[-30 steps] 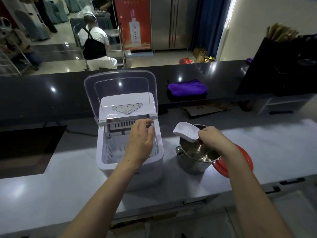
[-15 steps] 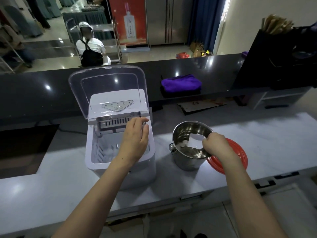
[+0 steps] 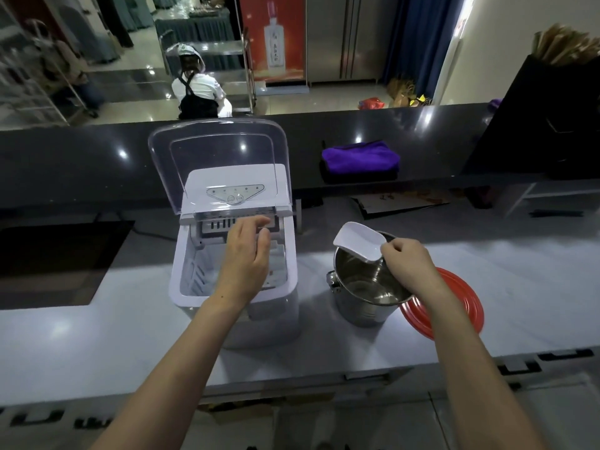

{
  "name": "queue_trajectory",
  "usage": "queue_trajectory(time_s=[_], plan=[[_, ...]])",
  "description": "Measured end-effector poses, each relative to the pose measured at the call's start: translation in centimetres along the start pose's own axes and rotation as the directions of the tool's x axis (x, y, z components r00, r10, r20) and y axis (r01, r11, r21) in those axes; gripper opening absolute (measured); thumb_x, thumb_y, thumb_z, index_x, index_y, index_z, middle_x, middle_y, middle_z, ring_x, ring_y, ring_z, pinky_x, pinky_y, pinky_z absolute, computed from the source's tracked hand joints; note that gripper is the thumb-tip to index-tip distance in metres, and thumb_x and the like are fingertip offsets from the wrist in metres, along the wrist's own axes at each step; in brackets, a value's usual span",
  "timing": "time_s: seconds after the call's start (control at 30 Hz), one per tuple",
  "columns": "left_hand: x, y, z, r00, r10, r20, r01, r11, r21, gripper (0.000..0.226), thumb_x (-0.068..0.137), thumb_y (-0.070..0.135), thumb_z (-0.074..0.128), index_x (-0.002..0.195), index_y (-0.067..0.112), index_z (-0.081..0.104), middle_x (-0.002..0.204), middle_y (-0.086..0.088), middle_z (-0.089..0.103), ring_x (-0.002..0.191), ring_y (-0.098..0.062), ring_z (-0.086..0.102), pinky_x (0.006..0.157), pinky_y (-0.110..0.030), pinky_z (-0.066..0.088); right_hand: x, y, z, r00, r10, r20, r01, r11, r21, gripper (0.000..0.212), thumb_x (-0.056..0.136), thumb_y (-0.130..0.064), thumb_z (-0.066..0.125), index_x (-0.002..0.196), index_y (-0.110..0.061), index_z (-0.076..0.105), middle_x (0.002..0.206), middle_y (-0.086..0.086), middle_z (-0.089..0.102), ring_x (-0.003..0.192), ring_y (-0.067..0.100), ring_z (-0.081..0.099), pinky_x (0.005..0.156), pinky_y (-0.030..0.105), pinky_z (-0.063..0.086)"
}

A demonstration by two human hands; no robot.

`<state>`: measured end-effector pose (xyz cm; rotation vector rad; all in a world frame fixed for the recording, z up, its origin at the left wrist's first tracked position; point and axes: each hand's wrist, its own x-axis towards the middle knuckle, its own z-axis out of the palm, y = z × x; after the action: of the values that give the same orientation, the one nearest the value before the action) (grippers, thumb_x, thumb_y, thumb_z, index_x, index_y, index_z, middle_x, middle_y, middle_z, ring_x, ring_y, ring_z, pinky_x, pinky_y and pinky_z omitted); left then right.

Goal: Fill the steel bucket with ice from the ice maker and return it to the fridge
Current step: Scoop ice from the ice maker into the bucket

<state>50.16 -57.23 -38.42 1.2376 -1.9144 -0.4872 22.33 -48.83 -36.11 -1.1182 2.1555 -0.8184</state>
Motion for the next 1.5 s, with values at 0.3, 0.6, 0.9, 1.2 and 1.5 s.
queue_trajectory(time_s=[0.3,0.6,0.9,1.2,1.5], plan=[[-0.1,-1.9,-4.0,0.988,-0.090,-0.123,0.099,0.993,0.071,0.022,0.109,0.022,0.041,0.123,0.016,0.057,0.116,0.006,0.054,0.109,-0.012,0.049,0.094,-0.028,0.045,-0.9,-5.0,2.3,0.978,-0.179,0.105,0.179,0.984,0.004,0.027,0.098,-0.024,0.050,0.084,-0.003,0.062,0.073,0.005,0.060,0.067,0.021,0.051,0.060,0.033,0.041],[-1.1,-5.8,-6.8,0.980,-0.101,-0.170,0.117,0.989,0.090,0.021,0.109,0.020,0.041,0.122,0.015,0.057,0.113,0.010,0.049,0.108,-0.008,0.046,0.096,-0.032,0.046,-1.3,-9.7,6.5,0.930,-0.269,0.251,0.311,0.940,-0.143,0.023,0.100,-0.028,0.049,0.084,-0.020,0.064,0.085,0.002,0.067,0.070,0.019,0.057,0.057,0.032,0.041],[-0.7,-7.7,-7.5,0.983,-0.105,-0.150,0.115,0.991,0.061,0.021,0.110,0.020,0.042,0.123,0.014,0.057,0.118,0.004,0.056,0.111,-0.013,0.051,0.095,-0.031,0.047,-1.7,-13.8,9.7,0.888,-0.335,0.316,0.452,0.761,-0.464,0.026,0.100,-0.033,0.051,0.077,-0.022,0.055,0.085,0.005,0.061,0.076,0.027,0.059,0.059,0.033,0.042],[-0.9,-8.5,-7.4,0.972,-0.141,-0.189,0.135,0.990,-0.043,0.027,0.108,0.027,0.036,0.119,0.014,0.057,0.114,0.005,0.055,0.107,-0.013,0.052,0.093,-0.033,0.050,-4.0,-17.1,12.6,0.885,-0.255,0.389,0.464,0.548,-0.696,0.008,0.096,-0.008,0.053,0.094,-0.014,0.048,0.091,0.005,0.045,0.084,0.030,0.051,0.072,0.037,0.042],[-0.9,-8.8,-7.4,0.951,-0.223,-0.212,0.190,0.967,-0.168,0.030,0.106,0.030,0.034,0.116,0.015,0.058,0.111,0.002,0.060,0.104,-0.013,0.058,0.086,-0.023,0.050,-3.3,-17.3,15.2,0.874,-0.186,0.450,0.464,0.599,-0.653,0.002,0.095,-0.012,0.051,0.098,-0.011,0.051,0.083,0.005,0.049,0.090,0.031,0.052,0.073,0.036,0.045]])
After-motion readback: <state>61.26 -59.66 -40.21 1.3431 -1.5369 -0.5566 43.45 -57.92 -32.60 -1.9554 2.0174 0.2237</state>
